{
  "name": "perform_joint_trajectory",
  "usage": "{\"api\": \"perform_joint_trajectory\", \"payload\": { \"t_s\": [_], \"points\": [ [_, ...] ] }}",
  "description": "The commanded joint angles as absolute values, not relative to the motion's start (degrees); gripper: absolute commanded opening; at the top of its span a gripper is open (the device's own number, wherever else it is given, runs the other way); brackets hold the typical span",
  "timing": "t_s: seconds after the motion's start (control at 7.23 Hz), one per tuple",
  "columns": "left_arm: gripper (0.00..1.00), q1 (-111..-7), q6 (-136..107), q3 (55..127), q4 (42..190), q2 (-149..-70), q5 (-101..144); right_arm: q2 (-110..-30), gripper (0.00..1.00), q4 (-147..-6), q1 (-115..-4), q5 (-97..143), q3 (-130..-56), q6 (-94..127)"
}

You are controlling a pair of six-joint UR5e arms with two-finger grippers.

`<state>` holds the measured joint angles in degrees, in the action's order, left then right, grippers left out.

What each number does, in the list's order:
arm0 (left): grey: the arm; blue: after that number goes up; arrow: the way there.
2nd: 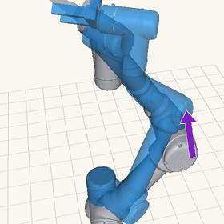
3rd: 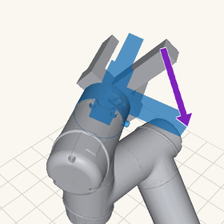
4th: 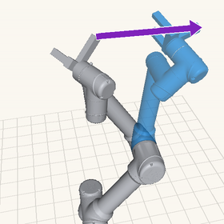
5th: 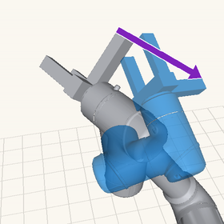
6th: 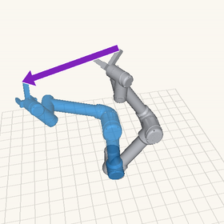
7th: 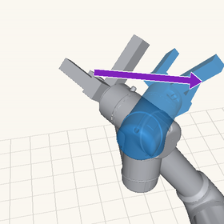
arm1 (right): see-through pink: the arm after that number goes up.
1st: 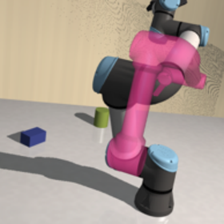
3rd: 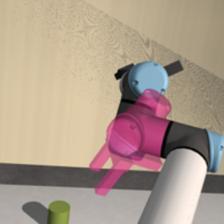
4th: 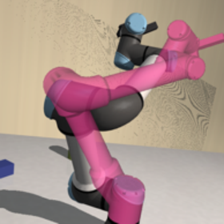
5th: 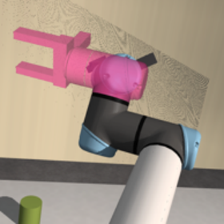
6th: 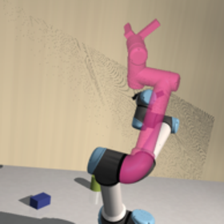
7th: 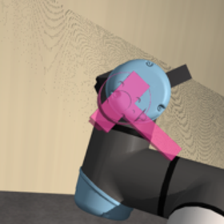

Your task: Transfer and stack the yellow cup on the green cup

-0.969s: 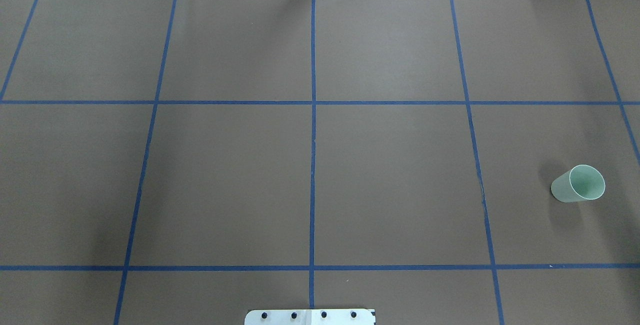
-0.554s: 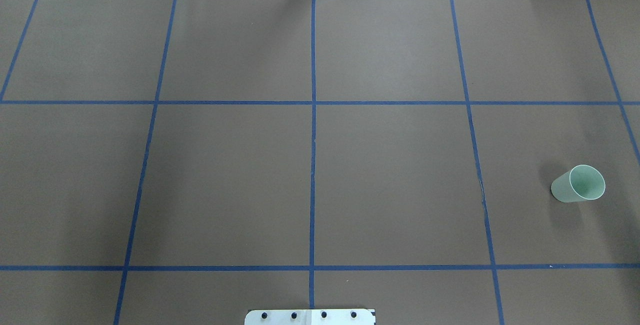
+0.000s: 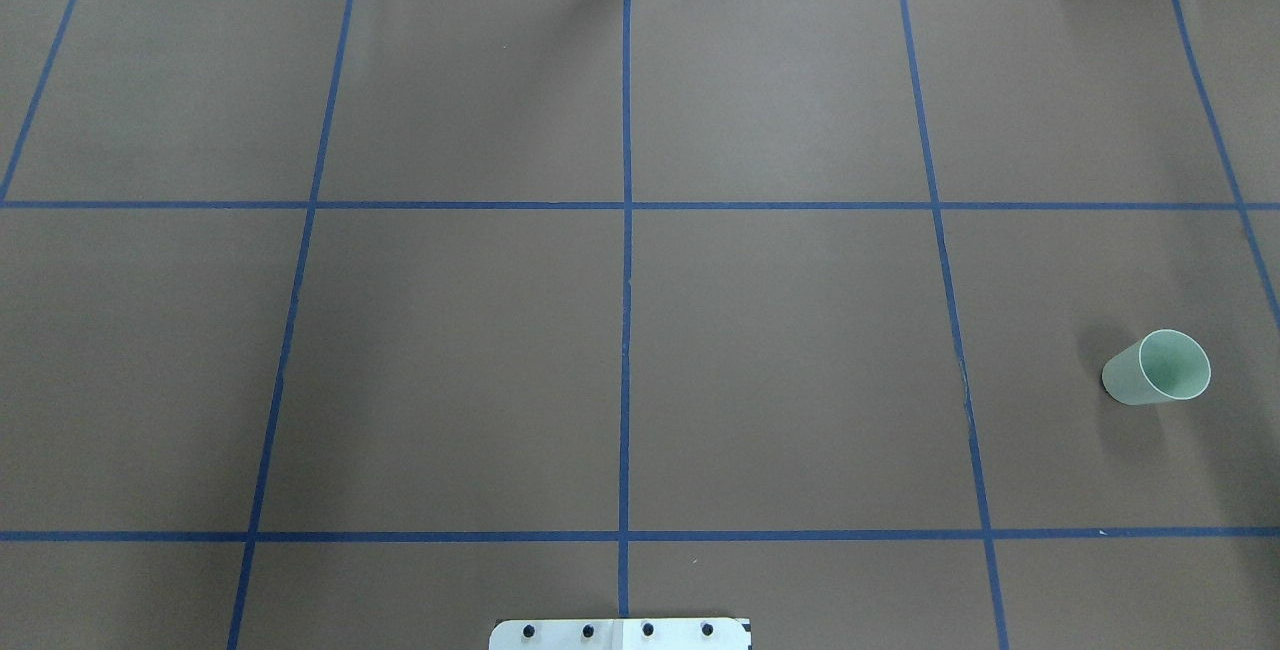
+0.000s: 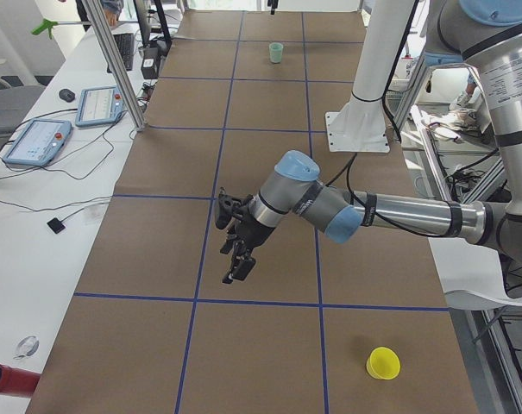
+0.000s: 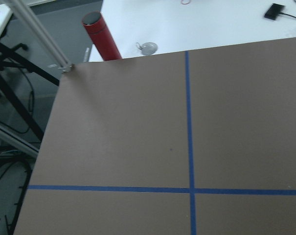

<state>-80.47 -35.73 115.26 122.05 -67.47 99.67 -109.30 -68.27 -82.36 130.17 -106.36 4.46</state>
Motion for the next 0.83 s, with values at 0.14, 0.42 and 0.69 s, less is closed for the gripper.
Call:
{"api": "perform_joint_trajectory", "payload": {
  "t_s": [0.14,0.42,0.69],
  "points": [
    [1.00,-76.13,-49.62,115.49,126.47,-57.94,84.32,-109.60,1.00,-68.12,-82.35,130.17,-106.35,4.39],
    [1.00,-71.22,-60.23,115.49,121.94,-55.55,73.80,-109.69,1.00,-67.59,-82.35,129.99,-106.26,4.39],
    [1.00,-66.64,-75.25,115.49,105.99,-55.46,65.25,-109.77,1.00,-67.59,-82.27,129.81,-106.26,4.39]
  ]
}}
